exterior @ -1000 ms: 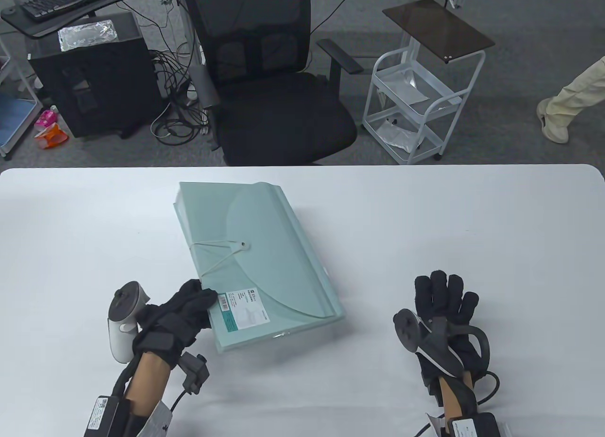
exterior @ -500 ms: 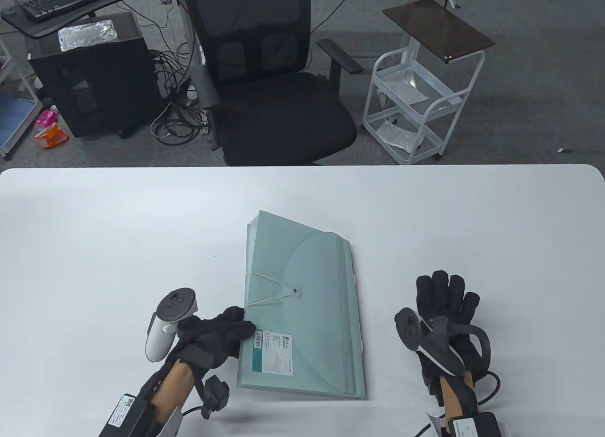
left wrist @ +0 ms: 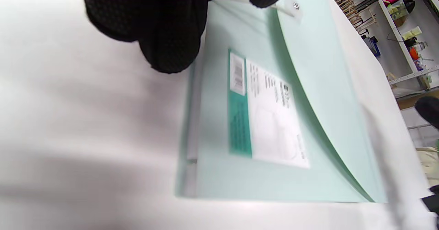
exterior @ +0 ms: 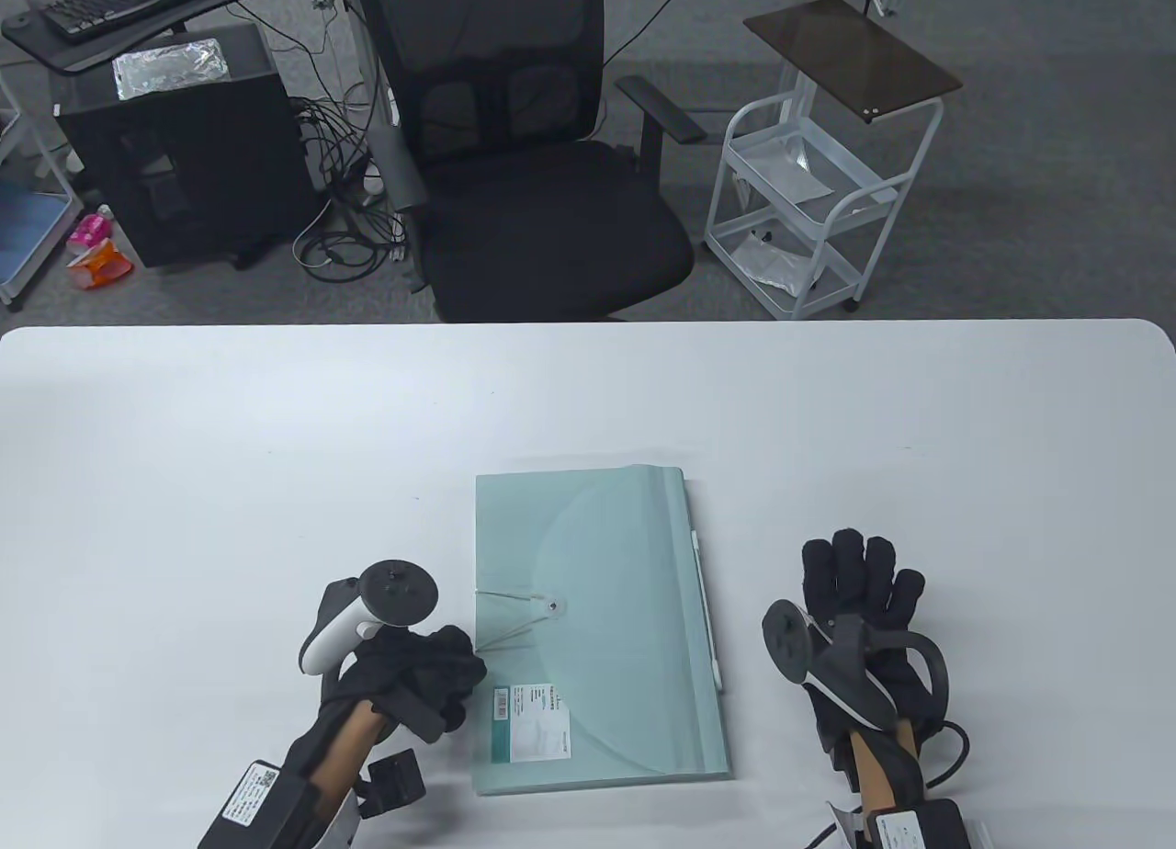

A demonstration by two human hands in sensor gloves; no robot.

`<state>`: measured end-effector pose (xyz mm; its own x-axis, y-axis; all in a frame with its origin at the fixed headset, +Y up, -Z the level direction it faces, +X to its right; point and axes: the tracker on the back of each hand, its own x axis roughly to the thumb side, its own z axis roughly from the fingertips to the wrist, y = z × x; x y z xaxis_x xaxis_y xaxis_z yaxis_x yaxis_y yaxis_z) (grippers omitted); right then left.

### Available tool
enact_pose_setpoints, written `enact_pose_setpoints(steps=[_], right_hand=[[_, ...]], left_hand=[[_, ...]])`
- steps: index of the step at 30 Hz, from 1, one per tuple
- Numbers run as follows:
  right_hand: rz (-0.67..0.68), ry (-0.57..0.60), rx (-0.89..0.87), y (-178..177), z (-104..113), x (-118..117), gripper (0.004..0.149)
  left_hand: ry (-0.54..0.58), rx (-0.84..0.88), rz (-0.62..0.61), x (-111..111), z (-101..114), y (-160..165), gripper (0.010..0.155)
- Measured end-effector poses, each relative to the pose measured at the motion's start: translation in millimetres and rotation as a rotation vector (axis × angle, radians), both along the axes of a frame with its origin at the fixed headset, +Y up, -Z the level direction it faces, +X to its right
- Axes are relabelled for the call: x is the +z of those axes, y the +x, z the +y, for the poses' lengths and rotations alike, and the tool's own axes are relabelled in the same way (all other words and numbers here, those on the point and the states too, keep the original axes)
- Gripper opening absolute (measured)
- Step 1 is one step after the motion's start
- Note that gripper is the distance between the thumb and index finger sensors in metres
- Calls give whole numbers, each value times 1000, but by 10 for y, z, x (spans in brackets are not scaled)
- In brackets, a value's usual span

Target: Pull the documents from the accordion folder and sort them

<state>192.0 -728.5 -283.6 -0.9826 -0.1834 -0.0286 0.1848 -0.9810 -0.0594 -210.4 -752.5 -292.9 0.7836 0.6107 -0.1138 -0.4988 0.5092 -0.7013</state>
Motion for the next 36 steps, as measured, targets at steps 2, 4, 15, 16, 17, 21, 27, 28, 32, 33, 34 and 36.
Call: enact_pose_setpoints(steps=[2, 4, 15, 16, 17, 21, 27, 28, 32, 33, 34, 36], right_hand=[[13, 3, 23, -34, 11, 14, 83], [30, 11, 31, -77, 22, 29, 83], [367, -96, -54, -641, -46, 200, 85], [421, -132, -74, -726, -78, 225, 85], [451, -157, -86, -777, -99, 241, 86], [567, -273, -129, -1006, -230, 298, 86], [591, -407, -44, -1143, -463, 302, 85], [590, -423, -45, -1148, -493, 297, 85], [588, -477, -85, -1161, -561, 261, 84], [588, -473, -93, -1159, -557, 257, 84], [587, -476, -98, -1157, -560, 255, 84], [585, -480, -92, -1159, -575, 258, 84]], left_hand=[[31, -22, 3, 12, 39, 8, 64], [49, -71, 10, 21, 62, 14, 65], [430, -332, -14, 83, 201, 177, 73], [492, -353, -44, 97, 206, 220, 75], [535, -357, -75, 104, 200, 253, 76], [643, -423, -213, 130, 118, 416, 84], [639, -573, -288, 96, -56, 538, 79], [642, -586, -288, 87, -73, 543, 75], [714, -647, -246, 50, -95, 574, 64], [704, -650, -246, 40, -101, 579, 64], [690, -645, -247, 29, -112, 584, 60], [683, -641, -246, 18, -122, 589, 58]])
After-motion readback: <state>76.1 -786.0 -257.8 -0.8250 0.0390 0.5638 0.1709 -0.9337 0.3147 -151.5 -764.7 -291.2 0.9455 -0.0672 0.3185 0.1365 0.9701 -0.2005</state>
